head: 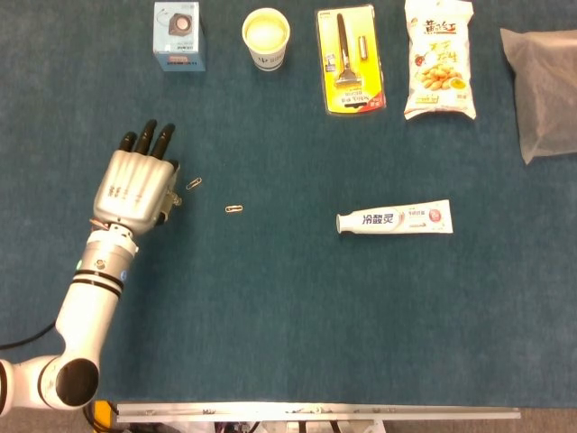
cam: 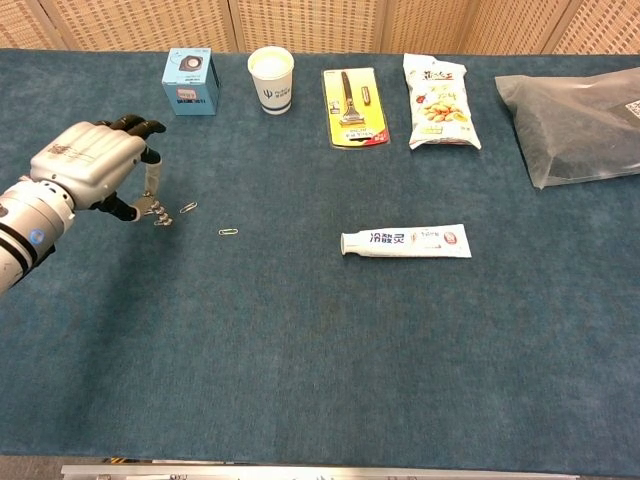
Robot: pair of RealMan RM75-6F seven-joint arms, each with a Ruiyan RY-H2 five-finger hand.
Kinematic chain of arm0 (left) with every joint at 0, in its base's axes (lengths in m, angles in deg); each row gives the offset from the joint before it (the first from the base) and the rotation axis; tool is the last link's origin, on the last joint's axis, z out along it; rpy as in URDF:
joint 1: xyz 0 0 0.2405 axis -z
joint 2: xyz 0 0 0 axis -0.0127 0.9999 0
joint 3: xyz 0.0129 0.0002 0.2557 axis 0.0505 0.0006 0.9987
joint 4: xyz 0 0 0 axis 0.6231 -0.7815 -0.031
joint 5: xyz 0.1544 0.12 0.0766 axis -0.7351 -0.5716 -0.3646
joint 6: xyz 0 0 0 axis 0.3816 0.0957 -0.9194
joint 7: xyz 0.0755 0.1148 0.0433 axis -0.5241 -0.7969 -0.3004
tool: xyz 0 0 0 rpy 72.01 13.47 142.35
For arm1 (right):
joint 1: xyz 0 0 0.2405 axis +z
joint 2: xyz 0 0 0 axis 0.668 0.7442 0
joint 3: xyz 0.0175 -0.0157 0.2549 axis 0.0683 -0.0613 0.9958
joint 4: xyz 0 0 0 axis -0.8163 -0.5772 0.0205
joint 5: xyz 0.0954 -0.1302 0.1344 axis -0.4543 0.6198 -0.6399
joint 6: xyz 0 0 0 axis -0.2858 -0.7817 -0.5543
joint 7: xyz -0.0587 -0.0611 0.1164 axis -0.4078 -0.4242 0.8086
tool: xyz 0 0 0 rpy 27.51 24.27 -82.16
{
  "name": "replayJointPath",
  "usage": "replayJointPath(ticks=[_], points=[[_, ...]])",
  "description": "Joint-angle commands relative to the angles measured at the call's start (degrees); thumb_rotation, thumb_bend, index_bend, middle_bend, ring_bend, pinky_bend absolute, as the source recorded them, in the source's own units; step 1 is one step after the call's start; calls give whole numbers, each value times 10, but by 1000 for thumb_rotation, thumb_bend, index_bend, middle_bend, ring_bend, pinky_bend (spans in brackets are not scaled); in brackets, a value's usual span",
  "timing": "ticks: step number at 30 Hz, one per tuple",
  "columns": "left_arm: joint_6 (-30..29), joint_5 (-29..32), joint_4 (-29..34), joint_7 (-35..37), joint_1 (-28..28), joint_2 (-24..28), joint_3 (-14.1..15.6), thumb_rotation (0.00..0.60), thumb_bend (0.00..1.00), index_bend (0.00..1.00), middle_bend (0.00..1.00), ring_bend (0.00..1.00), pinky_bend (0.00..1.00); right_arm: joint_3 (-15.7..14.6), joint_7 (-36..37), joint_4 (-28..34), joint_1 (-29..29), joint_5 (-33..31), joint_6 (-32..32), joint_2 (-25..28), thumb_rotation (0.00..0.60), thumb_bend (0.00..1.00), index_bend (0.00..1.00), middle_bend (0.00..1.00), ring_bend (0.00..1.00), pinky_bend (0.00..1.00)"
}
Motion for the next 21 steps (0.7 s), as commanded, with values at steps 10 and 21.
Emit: replayJointPath(ticks=[10, 21], points=[[6, 20, -17, 19, 12, 11, -12, 600, 375, 553, 91, 0, 154, 0, -6, -1, 2, -3, 4, -3, 600, 329, 248, 167, 137, 326], [14, 27, -39, 34, 17, 12, -4, 600, 375, 554, 91, 0, 154, 2, -12, -2, 4, -9, 10, -6, 600, 329, 248, 167, 137, 326]])
